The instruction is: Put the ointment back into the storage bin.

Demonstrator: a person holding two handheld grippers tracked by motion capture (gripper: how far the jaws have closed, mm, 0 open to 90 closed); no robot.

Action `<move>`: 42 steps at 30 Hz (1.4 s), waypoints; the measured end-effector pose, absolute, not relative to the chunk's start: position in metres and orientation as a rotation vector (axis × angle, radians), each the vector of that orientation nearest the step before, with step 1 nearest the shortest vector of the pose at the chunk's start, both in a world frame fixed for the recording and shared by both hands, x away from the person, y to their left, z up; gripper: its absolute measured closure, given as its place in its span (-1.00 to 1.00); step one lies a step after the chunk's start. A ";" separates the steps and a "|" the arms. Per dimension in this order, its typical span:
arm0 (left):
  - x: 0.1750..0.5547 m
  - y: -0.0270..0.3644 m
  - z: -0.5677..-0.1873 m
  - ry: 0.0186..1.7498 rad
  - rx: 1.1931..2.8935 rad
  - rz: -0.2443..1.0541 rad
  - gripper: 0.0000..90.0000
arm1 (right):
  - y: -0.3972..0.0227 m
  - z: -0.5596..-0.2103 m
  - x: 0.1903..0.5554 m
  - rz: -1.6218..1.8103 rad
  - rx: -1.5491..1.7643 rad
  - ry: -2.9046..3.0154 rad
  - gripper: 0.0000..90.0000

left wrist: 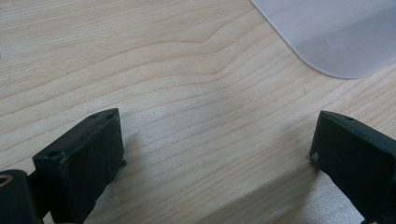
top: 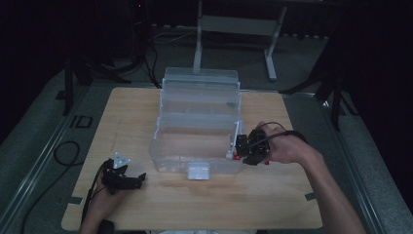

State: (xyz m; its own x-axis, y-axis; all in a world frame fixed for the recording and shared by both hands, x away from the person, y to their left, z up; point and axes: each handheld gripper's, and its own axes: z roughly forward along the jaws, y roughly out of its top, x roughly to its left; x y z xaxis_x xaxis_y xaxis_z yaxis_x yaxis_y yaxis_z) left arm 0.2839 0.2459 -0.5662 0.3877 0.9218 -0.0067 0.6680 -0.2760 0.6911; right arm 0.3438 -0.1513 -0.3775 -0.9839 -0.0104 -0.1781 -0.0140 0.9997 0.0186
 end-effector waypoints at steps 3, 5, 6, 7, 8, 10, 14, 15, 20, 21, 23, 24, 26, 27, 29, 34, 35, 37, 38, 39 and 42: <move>0.284 0.246 -0.566 1.359 2.037 0.537 -0.93 | -0.146 -0.377 0.348 0.021 -0.025 2.959 0.55; 0.284 0.246 -0.566 1.358 2.038 0.537 -0.93 | -0.144 -0.376 0.349 0.021 -0.025 2.958 0.55; 0.284 0.246 -0.566 1.358 2.038 0.537 -0.93 | -0.142 -0.376 0.350 0.026 -0.031 2.958 0.55; 0.284 0.246 -0.566 1.358 2.038 0.537 -0.93 | -0.141 -0.375 0.351 0.028 -0.034 2.955 0.55; 0.284 0.246 -0.566 1.358 2.038 0.537 -0.93 | -0.140 -0.375 0.352 0.026 -0.031 2.956 0.55; 0.284 0.246 -0.566 1.358 2.038 0.537 -0.93 | -0.138 -0.374 0.354 0.032 -0.038 2.955 0.55; 0.284 0.246 -0.566 1.358 2.038 0.537 -0.93 | -0.135 -0.374 0.356 0.034 -0.044 2.955 0.55; 0.284 0.246 -0.566 1.358 2.038 0.537 -0.93 | -0.132 -0.374 0.357 0.038 -0.046 2.958 0.55; 0.284 0.246 -0.566 1.358 2.038 0.537 -0.93 | -0.128 -0.374 0.360 0.036 -0.048 2.961 0.55; 0.284 0.246 -0.566 1.358 2.038 0.537 -0.93 | -0.127 -0.374 0.361 0.038 -0.048 2.962 0.55; 0.284 0.246 -0.566 1.358 2.038 0.537 -0.93 | -0.126 -0.374 0.361 0.036 -0.049 2.960 0.55; 0.284 0.246 -0.566 1.358 2.037 0.537 -0.93 | -0.125 -0.374 0.363 0.035 -0.051 2.958 0.55; 0.284 0.246 -0.566 1.358 2.038 0.537 -0.93 | -0.123 -0.375 0.364 0.032 -0.060 2.954 0.55; 0.284 0.246 -0.566 1.358 2.038 0.537 -0.93 | -0.122 -0.375 0.364 0.031 -0.058 2.953 0.55; 0.284 0.246 -0.566 1.358 2.038 0.537 -0.93 | -0.120 -0.375 0.365 0.036 -0.057 2.957 0.55; 0.284 0.246 -0.566 1.358 2.038 0.537 -0.93 | -0.117 -0.376 0.367 0.032 -0.061 2.957 0.55; 0.284 0.246 -0.566 1.358 2.038 0.537 -0.93 | -0.116 -0.376 0.368 0.034 -0.063 2.951 0.55; 0.284 0.246 -0.566 1.358 2.038 0.537 -0.93 | -0.115 -0.376 0.368 0.030 -0.056 2.950 0.55; 0.284 0.246 -0.566 1.358 2.038 0.537 -0.93 | -0.114 -0.376 0.369 0.034 -0.057 2.951 0.55; 0.284 0.246 -0.566 1.359 2.038 0.537 -0.93 | -0.113 -0.376 0.370 0.037 -0.062 2.950 0.55; 0.284 0.246 -0.566 1.358 2.038 0.537 -0.93 | -0.111 -0.377 0.371 0.029 -0.060 2.950 0.55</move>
